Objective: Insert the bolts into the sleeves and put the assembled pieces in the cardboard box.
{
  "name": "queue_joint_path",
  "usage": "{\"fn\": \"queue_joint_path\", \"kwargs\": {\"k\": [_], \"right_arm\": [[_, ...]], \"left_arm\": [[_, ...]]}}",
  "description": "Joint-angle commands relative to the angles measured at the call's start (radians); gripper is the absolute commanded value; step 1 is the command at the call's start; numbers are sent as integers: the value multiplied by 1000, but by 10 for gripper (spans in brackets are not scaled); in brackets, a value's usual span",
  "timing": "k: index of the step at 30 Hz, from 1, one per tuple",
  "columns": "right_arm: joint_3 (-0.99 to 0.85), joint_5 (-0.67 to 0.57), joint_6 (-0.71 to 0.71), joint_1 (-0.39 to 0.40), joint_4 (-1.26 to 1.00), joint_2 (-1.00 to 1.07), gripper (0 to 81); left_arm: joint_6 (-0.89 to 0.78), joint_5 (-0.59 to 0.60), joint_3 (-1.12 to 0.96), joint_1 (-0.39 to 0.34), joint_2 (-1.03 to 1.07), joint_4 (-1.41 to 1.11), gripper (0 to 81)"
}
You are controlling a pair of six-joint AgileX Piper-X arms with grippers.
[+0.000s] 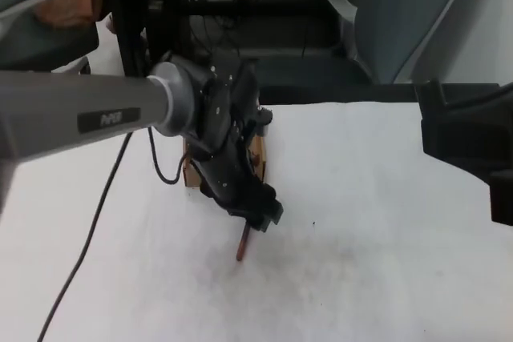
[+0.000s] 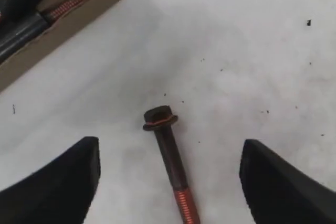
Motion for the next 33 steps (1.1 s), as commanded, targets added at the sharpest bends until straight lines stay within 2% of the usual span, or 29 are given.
{"fn": "queue_joint_path", "kwargs": {"k": [1, 3, 16, 17, 18, 20, 24, 29, 33], "right_arm": [[-1, -7, -10, 4, -5, -5, 4], [-1, -7, -10, 4, -5, -5, 4], [-1, -7, -33, 4, -5, -5, 4], [-1, -7, -33, 4, -5, -5, 4], [-1, -7, -33, 4, -5, -5, 4], [-1, -7, -33, 4, -5, -5, 4], [-1, -7, -32, 4, -9, -5, 4], [-1, -7, -40, 4, -12, -5, 4], [-1, -7, -110, 4, -14, -5, 4]], "left_arm": [[-7, -18, -16, -4, 18, 11, 651], [-11, -18, -16, -4, 35, -3, 627], [-90, -6, -24, -17, 97, -101, 615], [-90, -10, -24, -22, 97, -101, 595], [-90, -16, -24, -25, 97, -101, 553], [-90, -18, -24, -32, 97, -84, 409], [-90, -23, -24, -36, 97, -48, 14], [-88, -4, -24, -36, 80, 7, 18], [-91, 124, -14, -34, -21, 65, 18]]}}
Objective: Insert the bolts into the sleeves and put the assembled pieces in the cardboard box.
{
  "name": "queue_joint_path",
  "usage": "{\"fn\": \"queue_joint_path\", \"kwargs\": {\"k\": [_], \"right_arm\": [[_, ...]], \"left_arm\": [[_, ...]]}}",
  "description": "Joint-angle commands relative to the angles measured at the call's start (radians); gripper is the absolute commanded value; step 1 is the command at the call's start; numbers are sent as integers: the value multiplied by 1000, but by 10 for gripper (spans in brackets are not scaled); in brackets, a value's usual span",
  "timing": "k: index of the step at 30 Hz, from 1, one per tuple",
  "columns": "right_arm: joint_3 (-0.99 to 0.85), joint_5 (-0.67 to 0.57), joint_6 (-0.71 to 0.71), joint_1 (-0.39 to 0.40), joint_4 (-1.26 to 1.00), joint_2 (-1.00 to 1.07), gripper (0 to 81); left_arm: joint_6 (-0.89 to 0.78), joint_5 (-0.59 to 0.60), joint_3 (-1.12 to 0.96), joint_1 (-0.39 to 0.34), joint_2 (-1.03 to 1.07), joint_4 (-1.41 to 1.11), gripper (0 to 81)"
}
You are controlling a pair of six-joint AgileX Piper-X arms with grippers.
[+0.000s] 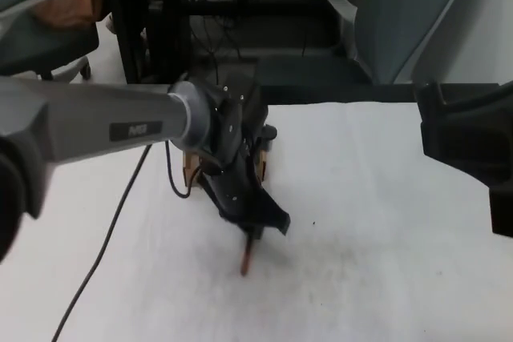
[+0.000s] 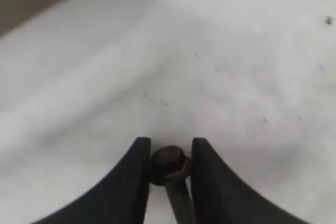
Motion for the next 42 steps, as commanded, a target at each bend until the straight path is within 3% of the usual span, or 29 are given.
{"fn": "queue_joint_path", "kwargs": {"k": [1, 6, 13, 21, 28, 33, 38, 42], "right_arm": [[-2, -7, -37, 4, -13, -5, 4], [6, -53, -35, 27, -13, -5, 4], [96, -14, -40, 160, -32, -5, 4], [273, 11, -43, 325, -411, 59, 4], [277, 10, -113, 390, -568, 275, 4], [277, 117, -115, 402, -702, 361, 4], [298, 208, -115, 402, -739, 370, 4], [343, 205, -45, 411, -824, 370, 4]], "left_arm": [[-5, 93, 20, -8, -124, 49, 18], [-3, 96, 174, -8, -447, -75, 18], [-44, 89, 437, -8, -960, -266, 18], [-84, 72, 589, -8, -1345, -291, 18], [-89, 171, 613, -8, -1407, -250, 18], [24, 81, 613, -8, -1407, -178, 18], [118, 103, 613, -8, -1393, -138, 18], [161, 96, 611, -8, -1369, -150, 18]]}}
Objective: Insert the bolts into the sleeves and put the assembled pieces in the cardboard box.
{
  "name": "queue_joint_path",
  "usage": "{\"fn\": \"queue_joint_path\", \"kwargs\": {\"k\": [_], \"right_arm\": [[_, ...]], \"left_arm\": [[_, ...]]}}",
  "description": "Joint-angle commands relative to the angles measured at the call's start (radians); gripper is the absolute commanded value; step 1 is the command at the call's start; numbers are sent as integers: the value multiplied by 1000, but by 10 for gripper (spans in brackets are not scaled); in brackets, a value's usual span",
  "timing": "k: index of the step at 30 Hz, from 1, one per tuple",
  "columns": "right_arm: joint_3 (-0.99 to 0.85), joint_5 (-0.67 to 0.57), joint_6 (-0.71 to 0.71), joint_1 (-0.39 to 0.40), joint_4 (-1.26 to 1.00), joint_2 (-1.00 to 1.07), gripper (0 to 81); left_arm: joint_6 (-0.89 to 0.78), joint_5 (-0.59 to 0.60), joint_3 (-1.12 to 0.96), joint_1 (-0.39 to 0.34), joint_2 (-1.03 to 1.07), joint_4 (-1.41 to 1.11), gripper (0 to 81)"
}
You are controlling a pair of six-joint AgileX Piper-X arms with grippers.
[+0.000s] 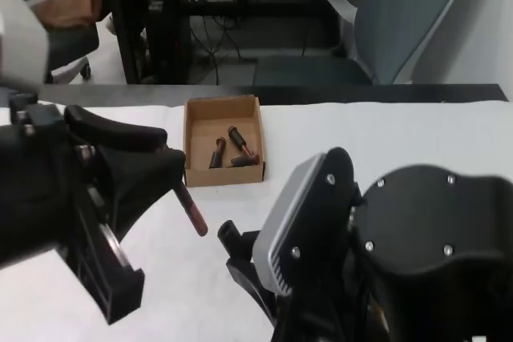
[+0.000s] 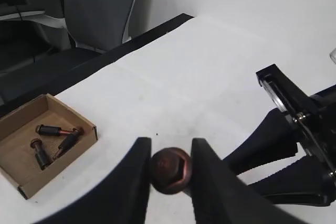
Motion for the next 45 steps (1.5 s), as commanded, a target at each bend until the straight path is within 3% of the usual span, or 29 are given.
{"fn": "queue_joint_path", "kwargs": {"k": [1, 7, 18, 45], "right_arm": [[27, 14, 46, 13, -87, -2, 4], [34, 76, 52, 55, -169, -2, 4], [141, 122, 88, 56, -318, 0, 4], [154, 58, 89, 56, -361, 0, 4]], "left_arm": [[32, -3, -3, -3, 22, -17, 18], [69, 0, -5, -3, 66, -34, 18], [72, 6, -19, -3, 70, -60, 18], [63, 111, -19, -3, 103, -51, 18]]}}
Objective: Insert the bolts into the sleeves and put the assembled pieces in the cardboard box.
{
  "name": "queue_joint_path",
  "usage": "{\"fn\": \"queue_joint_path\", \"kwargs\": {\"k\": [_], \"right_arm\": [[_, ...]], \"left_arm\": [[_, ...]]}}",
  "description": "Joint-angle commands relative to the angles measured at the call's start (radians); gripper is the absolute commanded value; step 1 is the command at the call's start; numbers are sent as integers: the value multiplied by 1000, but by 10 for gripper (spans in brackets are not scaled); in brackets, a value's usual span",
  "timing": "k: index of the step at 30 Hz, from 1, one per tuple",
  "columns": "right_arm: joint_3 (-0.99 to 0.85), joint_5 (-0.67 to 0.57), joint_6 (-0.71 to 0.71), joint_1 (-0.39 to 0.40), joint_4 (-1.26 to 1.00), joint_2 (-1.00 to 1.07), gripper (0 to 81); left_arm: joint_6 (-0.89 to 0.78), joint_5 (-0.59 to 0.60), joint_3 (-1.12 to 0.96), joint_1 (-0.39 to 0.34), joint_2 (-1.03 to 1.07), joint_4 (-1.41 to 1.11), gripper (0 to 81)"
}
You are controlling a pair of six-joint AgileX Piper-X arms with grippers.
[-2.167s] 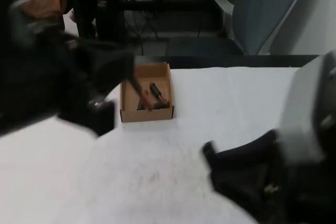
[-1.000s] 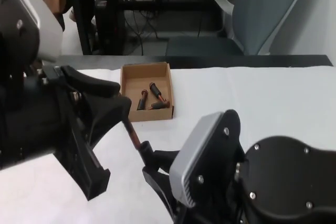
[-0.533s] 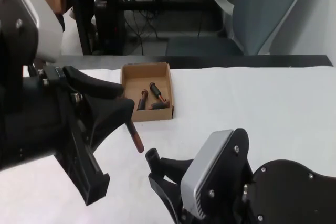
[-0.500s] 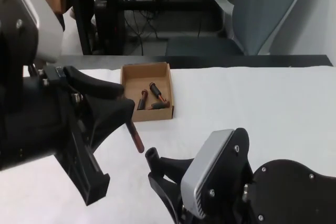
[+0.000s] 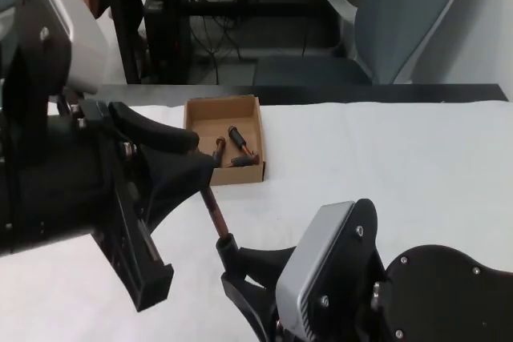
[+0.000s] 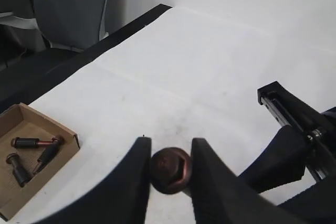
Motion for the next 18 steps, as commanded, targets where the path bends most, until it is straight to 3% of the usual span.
{"fn": "queue_joint_path", "kwargs": {"k": [1, 18], "right_arm": [[-7, -3, 6, 1, -31, 0, 4], [-7, 42, -38, -1, -83, 0, 4]], "left_arm": [[-17, 17, -9, -3, 1, 11, 18], [-60, 41, -9, -54, 1, 57, 18]]}}
